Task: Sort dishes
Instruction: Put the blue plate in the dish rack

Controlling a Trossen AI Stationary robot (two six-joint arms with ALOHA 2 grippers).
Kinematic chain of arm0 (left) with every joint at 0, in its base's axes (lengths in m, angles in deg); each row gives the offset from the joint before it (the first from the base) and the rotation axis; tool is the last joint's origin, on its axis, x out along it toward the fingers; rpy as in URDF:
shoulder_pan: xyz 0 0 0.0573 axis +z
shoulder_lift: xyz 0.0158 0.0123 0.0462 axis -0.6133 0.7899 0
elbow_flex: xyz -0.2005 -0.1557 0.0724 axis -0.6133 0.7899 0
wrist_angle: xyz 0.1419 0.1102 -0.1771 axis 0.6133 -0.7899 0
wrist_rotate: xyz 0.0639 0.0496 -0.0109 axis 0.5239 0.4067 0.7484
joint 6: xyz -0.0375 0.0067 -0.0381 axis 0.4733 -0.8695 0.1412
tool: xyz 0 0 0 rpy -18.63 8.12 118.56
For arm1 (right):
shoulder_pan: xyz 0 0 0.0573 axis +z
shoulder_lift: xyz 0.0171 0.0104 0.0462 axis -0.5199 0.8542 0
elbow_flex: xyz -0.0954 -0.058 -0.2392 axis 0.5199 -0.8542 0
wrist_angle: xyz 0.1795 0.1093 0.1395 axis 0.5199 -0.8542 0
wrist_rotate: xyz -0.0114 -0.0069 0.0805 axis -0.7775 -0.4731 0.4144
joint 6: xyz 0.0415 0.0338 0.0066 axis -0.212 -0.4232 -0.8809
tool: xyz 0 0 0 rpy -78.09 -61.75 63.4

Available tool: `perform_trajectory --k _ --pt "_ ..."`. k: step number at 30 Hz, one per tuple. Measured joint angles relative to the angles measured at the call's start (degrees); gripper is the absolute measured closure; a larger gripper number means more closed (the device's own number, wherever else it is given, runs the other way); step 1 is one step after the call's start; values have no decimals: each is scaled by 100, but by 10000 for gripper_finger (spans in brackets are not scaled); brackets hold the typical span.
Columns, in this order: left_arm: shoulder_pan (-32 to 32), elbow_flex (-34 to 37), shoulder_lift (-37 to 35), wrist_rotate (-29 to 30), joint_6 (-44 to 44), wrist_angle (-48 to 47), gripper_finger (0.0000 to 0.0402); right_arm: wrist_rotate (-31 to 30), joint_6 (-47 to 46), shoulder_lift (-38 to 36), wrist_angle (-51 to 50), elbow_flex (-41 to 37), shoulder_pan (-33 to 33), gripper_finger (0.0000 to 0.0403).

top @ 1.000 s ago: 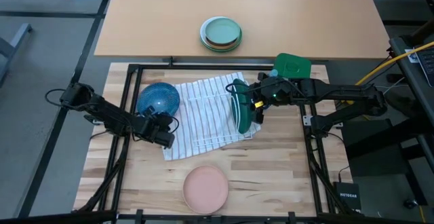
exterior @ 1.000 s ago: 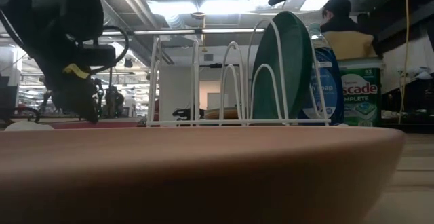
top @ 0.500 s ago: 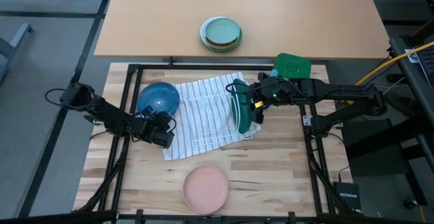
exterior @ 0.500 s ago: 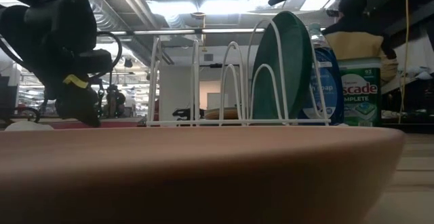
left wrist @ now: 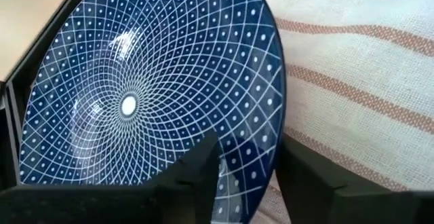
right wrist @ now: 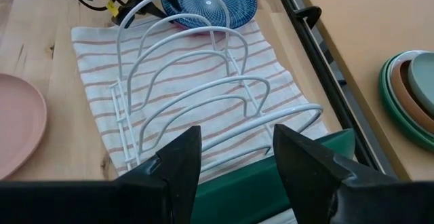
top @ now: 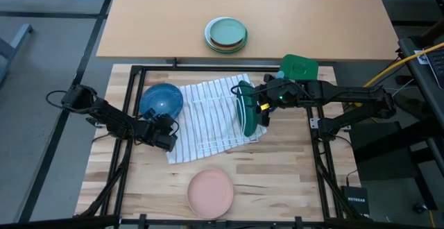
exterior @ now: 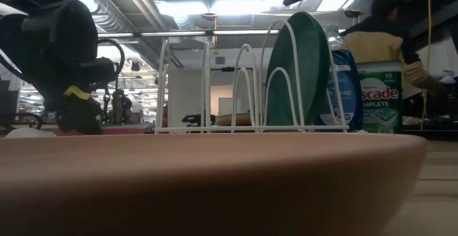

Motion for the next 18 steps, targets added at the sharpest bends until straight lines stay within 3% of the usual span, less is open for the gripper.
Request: perform_trajectory --k 8,18 --pt "-16 -2 -2 168 -275 -29 383 1 0 0 0 0 0 217" --pt "-241 -350 -11 103 -198 70 388 1 0 0 0 0 0 217"
